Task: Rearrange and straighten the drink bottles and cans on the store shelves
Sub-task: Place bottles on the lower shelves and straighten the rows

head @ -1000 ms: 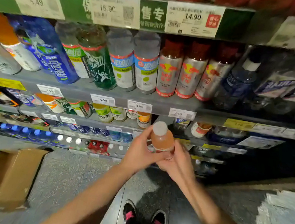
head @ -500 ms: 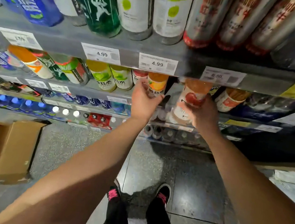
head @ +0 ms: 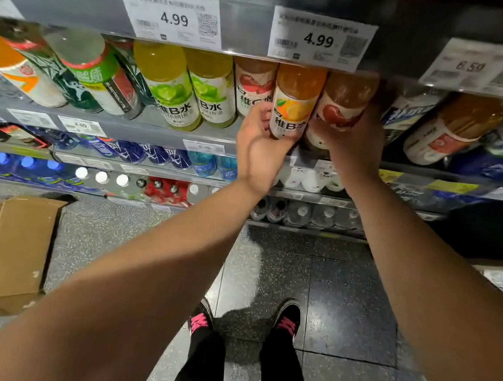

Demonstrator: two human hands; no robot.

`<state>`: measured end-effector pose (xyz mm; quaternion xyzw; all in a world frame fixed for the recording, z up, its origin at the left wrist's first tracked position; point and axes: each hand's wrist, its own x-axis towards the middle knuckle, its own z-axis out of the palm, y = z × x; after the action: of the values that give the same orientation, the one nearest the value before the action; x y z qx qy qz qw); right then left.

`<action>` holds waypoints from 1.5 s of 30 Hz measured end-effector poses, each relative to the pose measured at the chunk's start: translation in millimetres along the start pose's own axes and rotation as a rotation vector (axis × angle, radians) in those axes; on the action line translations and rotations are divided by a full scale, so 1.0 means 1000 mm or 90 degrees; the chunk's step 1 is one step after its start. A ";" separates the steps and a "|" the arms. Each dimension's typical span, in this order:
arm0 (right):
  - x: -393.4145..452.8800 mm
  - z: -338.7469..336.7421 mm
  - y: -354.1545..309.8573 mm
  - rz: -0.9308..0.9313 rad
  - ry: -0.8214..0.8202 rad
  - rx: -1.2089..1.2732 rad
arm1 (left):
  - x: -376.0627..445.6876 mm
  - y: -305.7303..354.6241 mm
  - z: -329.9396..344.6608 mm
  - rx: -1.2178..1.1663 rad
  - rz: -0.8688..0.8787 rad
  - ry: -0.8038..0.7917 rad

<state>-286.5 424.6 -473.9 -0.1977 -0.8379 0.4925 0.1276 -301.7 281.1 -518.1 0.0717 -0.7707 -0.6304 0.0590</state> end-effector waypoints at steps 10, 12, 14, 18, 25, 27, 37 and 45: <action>-0.048 -0.026 0.019 -0.017 0.160 -0.026 | 0.000 0.022 0.016 0.079 0.067 0.032; -0.062 -0.038 0.026 -0.003 0.155 -0.013 | 0.001 0.027 0.025 0.153 0.043 0.058; -0.076 -0.051 0.035 0.014 0.151 -0.004 | 0.005 0.032 0.034 0.228 0.005 0.066; -0.091 -0.070 0.052 0.077 0.160 0.031 | 0.008 0.039 0.058 0.307 -0.038 0.015; -0.088 -0.091 0.052 0.053 0.160 0.003 | -0.022 0.053 0.094 0.131 -0.006 -0.072; -0.089 -0.088 0.048 0.025 0.140 -0.016 | -0.023 0.050 0.090 0.099 -0.026 -0.087; -0.079 0.003 -0.013 0.005 0.069 0.016 | -0.017 0.033 -0.052 0.069 0.023 0.230; -0.048 0.048 -0.028 -0.027 0.059 0.035 | 0.024 0.001 -0.122 0.167 -0.028 0.192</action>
<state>-269.0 353.1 -473.9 -0.1986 -0.8212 0.5031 0.1822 -302.8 159.3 -492.7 0.1895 -0.8268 -0.5079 0.1502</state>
